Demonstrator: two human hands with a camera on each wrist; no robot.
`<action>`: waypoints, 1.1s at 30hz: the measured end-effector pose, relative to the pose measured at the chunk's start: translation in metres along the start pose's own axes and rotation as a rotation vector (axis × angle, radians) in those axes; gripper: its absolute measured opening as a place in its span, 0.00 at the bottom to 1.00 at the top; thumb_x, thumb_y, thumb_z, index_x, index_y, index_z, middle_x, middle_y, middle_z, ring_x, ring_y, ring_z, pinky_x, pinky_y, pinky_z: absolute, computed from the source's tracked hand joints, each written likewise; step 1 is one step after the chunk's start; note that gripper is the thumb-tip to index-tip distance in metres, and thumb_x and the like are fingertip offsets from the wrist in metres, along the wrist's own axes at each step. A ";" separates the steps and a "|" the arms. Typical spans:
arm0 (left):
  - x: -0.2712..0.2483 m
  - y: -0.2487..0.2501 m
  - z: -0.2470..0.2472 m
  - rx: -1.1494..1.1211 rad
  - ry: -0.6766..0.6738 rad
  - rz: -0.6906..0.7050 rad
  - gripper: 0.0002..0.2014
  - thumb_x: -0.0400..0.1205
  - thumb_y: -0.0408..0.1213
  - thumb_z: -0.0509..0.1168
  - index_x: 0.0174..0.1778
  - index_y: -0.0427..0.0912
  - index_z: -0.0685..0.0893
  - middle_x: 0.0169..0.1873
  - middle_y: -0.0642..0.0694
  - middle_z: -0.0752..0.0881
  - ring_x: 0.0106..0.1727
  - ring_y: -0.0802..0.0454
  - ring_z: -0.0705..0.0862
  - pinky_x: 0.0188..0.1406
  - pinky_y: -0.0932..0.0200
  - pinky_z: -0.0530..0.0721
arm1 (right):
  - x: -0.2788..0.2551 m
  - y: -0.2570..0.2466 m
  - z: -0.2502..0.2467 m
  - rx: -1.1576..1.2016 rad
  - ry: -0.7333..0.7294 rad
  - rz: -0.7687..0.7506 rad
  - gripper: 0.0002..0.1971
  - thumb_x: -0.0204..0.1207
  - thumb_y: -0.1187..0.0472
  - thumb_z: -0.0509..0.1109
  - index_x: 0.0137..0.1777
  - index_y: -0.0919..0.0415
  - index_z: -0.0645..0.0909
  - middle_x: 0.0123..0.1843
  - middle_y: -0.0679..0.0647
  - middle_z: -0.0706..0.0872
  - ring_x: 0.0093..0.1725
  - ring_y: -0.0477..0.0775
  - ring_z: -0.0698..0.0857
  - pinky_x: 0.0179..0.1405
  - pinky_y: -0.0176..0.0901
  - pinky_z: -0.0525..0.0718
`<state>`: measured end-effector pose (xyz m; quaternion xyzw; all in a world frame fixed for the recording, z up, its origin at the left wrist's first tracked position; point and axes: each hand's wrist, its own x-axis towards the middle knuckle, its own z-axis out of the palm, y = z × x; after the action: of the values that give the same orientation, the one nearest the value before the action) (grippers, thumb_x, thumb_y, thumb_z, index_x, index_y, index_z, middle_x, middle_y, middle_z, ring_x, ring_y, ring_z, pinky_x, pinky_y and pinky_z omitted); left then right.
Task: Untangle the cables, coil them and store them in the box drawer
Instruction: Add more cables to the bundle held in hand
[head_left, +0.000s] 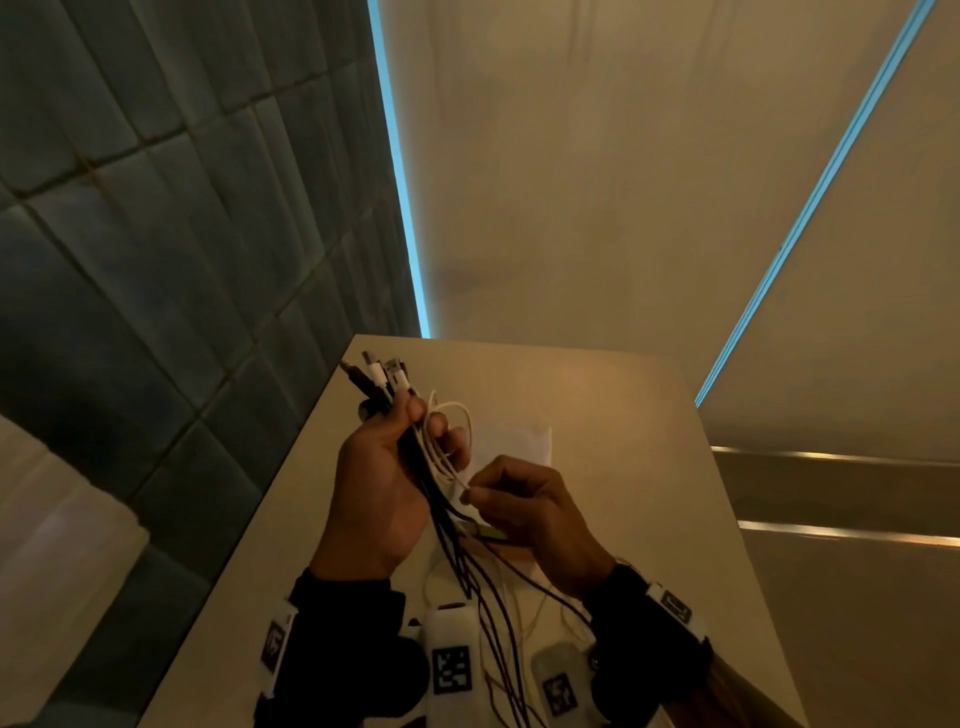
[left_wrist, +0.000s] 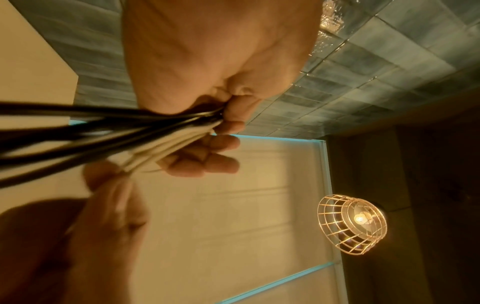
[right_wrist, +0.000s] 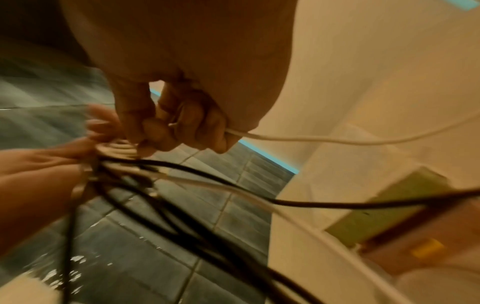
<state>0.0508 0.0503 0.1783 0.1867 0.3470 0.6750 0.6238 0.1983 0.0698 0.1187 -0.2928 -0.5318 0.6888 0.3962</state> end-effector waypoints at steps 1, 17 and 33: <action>0.000 0.001 -0.002 -0.004 -0.024 0.006 0.16 0.88 0.43 0.52 0.35 0.43 0.73 0.29 0.47 0.77 0.29 0.51 0.78 0.36 0.56 0.79 | -0.002 0.006 -0.005 0.001 0.013 0.042 0.03 0.76 0.72 0.70 0.42 0.69 0.84 0.27 0.52 0.79 0.25 0.46 0.72 0.27 0.35 0.69; 0.001 0.007 -0.021 0.079 -0.061 0.115 0.16 0.87 0.42 0.52 0.33 0.45 0.71 0.24 0.53 0.67 0.20 0.60 0.62 0.22 0.63 0.63 | -0.021 0.097 -0.051 -0.370 0.073 0.277 0.10 0.82 0.69 0.65 0.38 0.69 0.82 0.18 0.36 0.79 0.19 0.35 0.72 0.24 0.24 0.68; -0.004 -0.014 -0.001 0.341 0.205 0.076 0.13 0.89 0.40 0.54 0.43 0.41 0.79 0.33 0.42 0.88 0.35 0.48 0.81 0.35 0.56 0.74 | 0.013 -0.023 -0.008 -0.029 0.112 -0.133 0.03 0.78 0.69 0.69 0.44 0.69 0.82 0.29 0.57 0.78 0.23 0.48 0.67 0.22 0.42 0.59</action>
<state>0.0610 0.0457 0.1684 0.2330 0.5105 0.6450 0.5187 0.2039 0.0873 0.1386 -0.3006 -0.5371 0.6357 0.4658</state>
